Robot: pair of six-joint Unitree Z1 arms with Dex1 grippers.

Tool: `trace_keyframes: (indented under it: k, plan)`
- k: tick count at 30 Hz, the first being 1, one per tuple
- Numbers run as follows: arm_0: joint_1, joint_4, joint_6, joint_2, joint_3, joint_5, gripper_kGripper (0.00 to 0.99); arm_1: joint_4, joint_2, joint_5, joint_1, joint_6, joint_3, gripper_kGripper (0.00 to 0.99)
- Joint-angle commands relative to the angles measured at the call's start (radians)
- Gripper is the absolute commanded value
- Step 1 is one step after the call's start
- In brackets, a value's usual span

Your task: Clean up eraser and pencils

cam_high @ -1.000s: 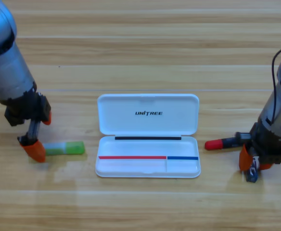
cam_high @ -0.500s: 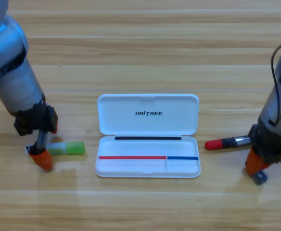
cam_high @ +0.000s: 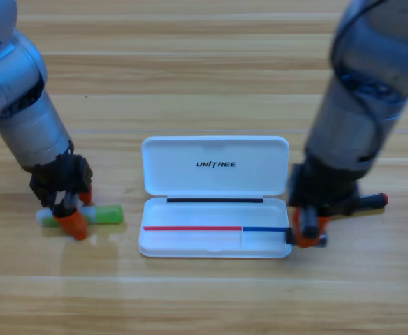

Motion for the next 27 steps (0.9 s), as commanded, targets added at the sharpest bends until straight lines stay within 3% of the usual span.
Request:
trace_keyframes:
  k: [1,2,10,27]
  plan:
    - [-0.016,-0.019,0.04,0.09,0.011,0.006,0.152,0.016,0.135,-0.008,0.055,-0.043,-0.066,0.0]
    - [-0.016,-0.018,0.042,0.093,0.005,0.012,0.0,0.016,0.146,-0.013,0.055,-0.049,-0.08,0.0]
    - [-0.016,0.047,0.062,0.064,-0.027,0.026,0.0,0.016,0.209,-0.07,0.048,-0.078,-0.161,0.0]
    - [-0.014,0.275,0.052,-0.069,-0.175,-0.053,0.0,0.016,0.254,-0.076,0.03,-0.086,-0.193,0.0]
